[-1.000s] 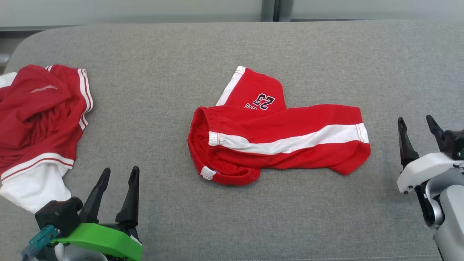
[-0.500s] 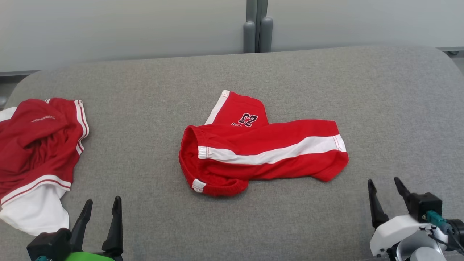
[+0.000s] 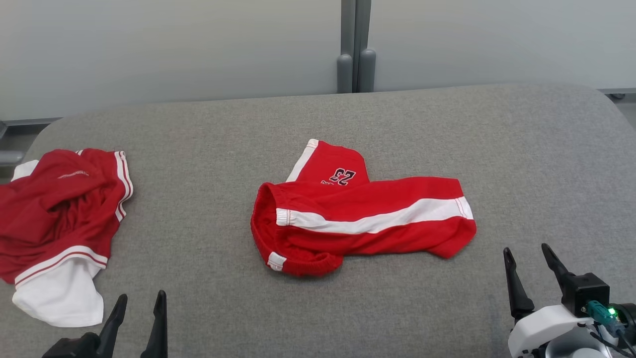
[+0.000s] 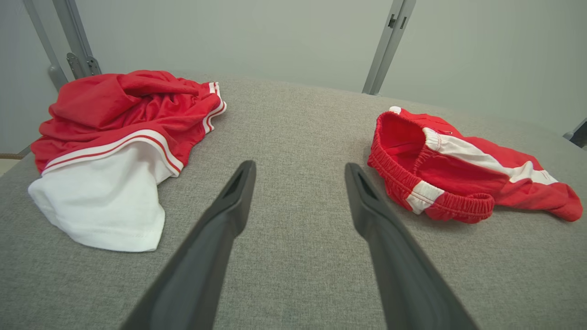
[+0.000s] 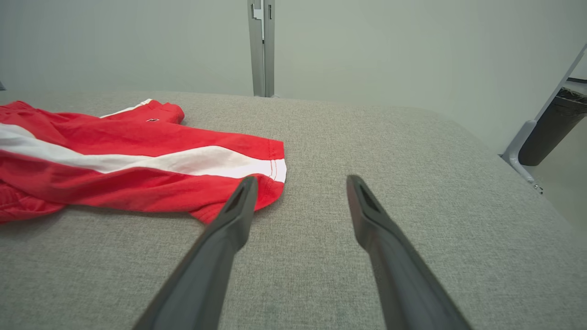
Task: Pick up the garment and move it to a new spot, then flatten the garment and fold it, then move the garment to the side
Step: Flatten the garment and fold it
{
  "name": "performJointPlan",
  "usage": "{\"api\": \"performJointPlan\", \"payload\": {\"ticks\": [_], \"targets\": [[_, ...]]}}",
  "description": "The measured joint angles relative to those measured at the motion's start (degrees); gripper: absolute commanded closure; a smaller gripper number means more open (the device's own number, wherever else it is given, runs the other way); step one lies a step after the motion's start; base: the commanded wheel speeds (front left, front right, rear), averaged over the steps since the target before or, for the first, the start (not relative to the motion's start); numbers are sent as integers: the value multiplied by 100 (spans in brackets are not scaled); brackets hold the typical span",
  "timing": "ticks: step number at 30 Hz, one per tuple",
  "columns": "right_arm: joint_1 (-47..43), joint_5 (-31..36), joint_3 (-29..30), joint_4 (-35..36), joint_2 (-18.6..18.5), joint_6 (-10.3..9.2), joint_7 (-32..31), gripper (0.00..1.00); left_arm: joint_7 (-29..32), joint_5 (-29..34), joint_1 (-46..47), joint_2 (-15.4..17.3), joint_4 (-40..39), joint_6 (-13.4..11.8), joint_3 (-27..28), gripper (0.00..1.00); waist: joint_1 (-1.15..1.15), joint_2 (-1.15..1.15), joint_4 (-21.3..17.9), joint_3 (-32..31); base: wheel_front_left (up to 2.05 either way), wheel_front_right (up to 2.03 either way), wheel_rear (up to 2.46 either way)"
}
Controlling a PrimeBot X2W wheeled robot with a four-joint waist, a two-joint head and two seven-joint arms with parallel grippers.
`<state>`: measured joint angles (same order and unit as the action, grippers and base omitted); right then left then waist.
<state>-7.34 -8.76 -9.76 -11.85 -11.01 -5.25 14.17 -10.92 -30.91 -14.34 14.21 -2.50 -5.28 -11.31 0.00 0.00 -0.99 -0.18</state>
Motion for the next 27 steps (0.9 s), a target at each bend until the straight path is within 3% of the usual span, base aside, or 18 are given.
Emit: {"api": "performJointPlan", "payload": {"ticks": [13,27], "targets": [[-14,203,-37,166,-162,-37,0,0,-57,43,67,24,280,282,-211,0,0,0,60,-56,0,0,0],[-21,219,-36,278,-159,-35,1,0,-76,43,236,7,454,377,-248,0,0,0,91,-26,0,0,0]]}}
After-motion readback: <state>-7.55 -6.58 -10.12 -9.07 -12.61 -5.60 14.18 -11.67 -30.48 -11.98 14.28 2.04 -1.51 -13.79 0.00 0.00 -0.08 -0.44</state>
